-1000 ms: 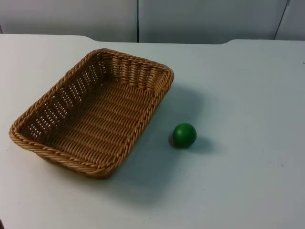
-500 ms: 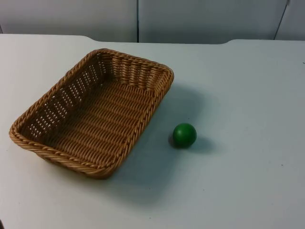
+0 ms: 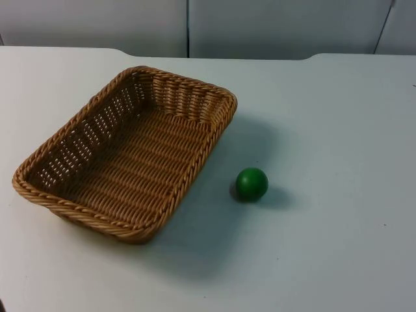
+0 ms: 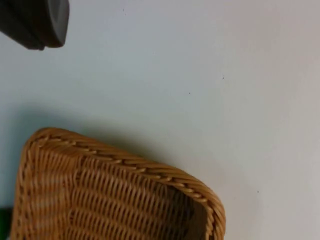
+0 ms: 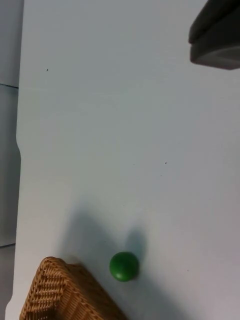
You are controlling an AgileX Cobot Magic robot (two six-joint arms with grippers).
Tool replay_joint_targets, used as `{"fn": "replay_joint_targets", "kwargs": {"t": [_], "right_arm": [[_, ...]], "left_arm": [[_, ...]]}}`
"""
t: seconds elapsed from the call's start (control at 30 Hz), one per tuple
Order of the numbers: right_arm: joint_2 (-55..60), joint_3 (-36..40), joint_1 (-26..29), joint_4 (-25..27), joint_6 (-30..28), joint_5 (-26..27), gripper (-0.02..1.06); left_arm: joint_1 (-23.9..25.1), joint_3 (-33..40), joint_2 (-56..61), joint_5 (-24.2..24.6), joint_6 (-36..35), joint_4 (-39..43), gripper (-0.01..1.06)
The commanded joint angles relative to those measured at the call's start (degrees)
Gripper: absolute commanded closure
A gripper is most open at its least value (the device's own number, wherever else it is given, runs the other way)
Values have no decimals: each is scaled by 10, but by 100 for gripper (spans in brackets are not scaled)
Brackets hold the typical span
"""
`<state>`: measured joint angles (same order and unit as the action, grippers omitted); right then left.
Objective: Pick up the basket with the left hand and place the ball into the basket with the right hand.
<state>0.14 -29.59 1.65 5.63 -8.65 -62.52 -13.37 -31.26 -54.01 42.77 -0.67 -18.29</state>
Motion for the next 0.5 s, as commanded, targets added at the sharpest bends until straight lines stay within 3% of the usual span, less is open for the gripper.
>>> {"fn": "replay_joint_targets", "kwargs": {"t": [0.0,0.07,0.1,0.23,0.4,0.47], "right_arm": [[-1,3,-2,-3,-3,4,105],[-1,3,-2,-3,-3,4,105],[-1,3,-2,-3,-3,4,105],[-1,3,-2,-3,-3,4,105],[-1,3,-2,-3,-3,4,105],[-1,3,-2,-3,-3,4,105]], "left_arm": [[-4,0,-40,-41,7,-16,105],[-4,0,-98,-88,40,-52,105],[-4,0,-98,-88,40,-52,105],[-4,0,-164,-188,68,-68,105],[-4,0,-213,-258,61,-69,105],[-4,0,-226,-265,62,-69,105]]}}
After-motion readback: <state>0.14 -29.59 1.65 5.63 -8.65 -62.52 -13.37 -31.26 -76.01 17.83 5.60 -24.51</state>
